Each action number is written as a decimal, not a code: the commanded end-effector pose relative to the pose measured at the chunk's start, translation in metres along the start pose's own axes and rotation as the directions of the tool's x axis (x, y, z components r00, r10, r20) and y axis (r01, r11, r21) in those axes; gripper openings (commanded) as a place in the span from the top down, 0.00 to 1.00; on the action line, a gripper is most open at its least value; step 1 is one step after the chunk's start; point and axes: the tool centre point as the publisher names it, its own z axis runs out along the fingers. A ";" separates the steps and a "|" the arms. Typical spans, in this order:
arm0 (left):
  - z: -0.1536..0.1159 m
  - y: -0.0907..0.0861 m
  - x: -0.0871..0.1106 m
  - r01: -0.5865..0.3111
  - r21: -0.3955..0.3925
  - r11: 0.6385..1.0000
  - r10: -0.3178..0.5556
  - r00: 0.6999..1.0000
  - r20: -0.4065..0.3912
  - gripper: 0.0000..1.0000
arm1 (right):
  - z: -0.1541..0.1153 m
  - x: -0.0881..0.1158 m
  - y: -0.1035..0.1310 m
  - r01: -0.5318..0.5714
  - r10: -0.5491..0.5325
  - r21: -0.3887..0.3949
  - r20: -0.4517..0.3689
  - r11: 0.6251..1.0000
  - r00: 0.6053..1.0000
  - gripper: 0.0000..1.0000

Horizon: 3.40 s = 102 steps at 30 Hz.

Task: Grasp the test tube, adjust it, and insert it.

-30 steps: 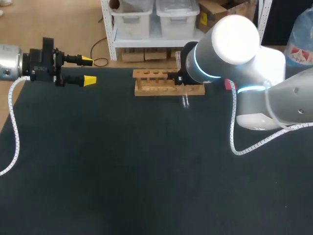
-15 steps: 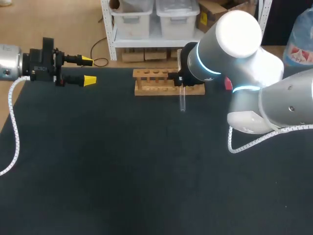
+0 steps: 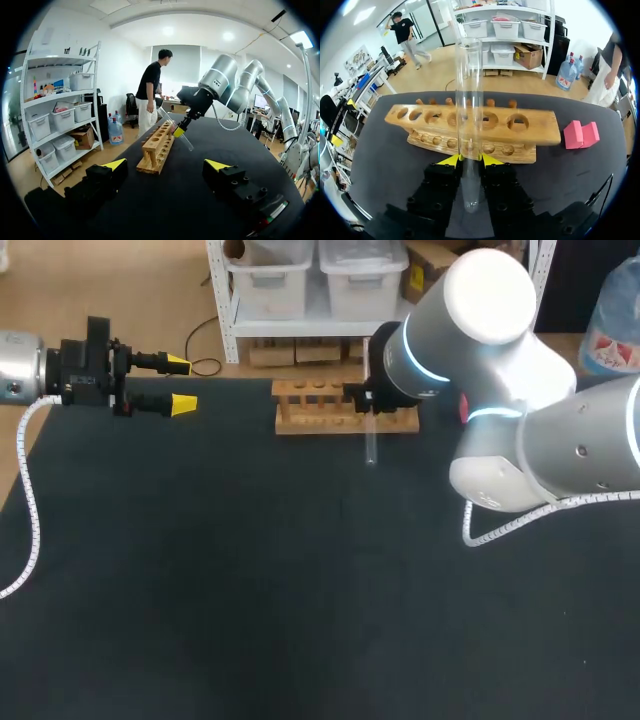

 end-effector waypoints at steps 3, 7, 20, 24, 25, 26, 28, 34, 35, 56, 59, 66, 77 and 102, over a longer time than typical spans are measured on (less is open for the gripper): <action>0.000 0.000 0.001 -0.003 -0.001 1.000 0.003 1.000 0.004 0.00 | -0.016 0.006 0.004 -0.014 0.014 0.005 0.028 1.000 1.000 1.00; 0.000 0.000 0.001 -0.003 -0.001 1.000 0.003 1.000 0.004 0.00 | -0.027 0.005 0.008 -0.023 0.023 0.004 0.047 1.000 0.999 1.00; 0.000 0.000 0.001 -0.003 -0.001 1.000 0.003 1.000 0.004 0.00 | -0.080 -0.010 0.001 -0.046 0.040 0.031 0.181 0.998 0.983 1.00; 0.000 0.000 0.001 -0.003 -0.001 1.000 0.003 1.000 0.004 0.00 | -0.094 -0.022 -0.004 -0.030 0.015 0.061 0.239 0.998 0.971 1.00; 0.000 0.000 0.001 -0.003 -0.001 1.000 0.003 1.000 0.004 0.00 | -0.097 -0.026 -0.005 -0.025 0.007 0.068 0.254 0.997 0.967 1.00; 0.000 0.000 0.001 -0.003 -0.001 1.000 0.003 1.000 0.004 0.00 | -0.099 -0.028 -0.005 -0.022 0.000 0.078 0.268 0.997 0.963 1.00; 0.000 0.000 0.001 -0.003 -0.001 1.000 0.003 1.000 0.004 0.00 | -0.105 -0.034 -0.007 -0.014 -0.017 0.094 0.314 0.995 0.949 1.00; 0.000 0.000 0.001 -0.003 -0.001 1.000 0.003 1.000 0.004 0.00 | -0.121 -0.051 -0.013 -0.004 -0.061 0.147 0.438 0.989 0.897 1.00; 0.000 0.000 0.001 -0.003 -0.001 1.000 0.003 1.000 0.004 0.00 | -0.123 -0.053 -0.013 -0.006 -0.068 0.159 0.457 0.987 0.887 1.00; 0.000 0.000 0.001 -0.003 -0.001 1.000 0.003 1.000 0.004 0.00 | -0.116 -0.092 -0.029 0.051 -0.118 0.120 0.651 0.991 0.750 1.00; 0.000 0.000 0.001 -0.003 -0.001 1.000 0.003 1.000 0.004 0.00 | -0.116 -0.095 -0.029 0.065 -0.123 0.111 0.660 0.992 0.742 1.00; 0.000 0.000 0.001 -0.003 -0.001 1.000 0.003 1.000 0.004 0.00 | -0.117 -0.097 -0.030 0.077 -0.121 0.096 0.670 0.992 0.732 1.00; 0.000 0.000 0.001 -0.003 -0.001 1.000 0.003 1.000 0.004 0.00 | -0.117 -0.097 -0.030 0.077 -0.121 0.096 0.670 0.992 0.732 1.00; 0.000 0.000 0.001 -0.003 -0.001 1.000 0.003 1.000 0.004 0.00 | -0.105 -0.106 -0.009 0.025 -0.078 0.080 0.773 0.996 0.630 1.00</action>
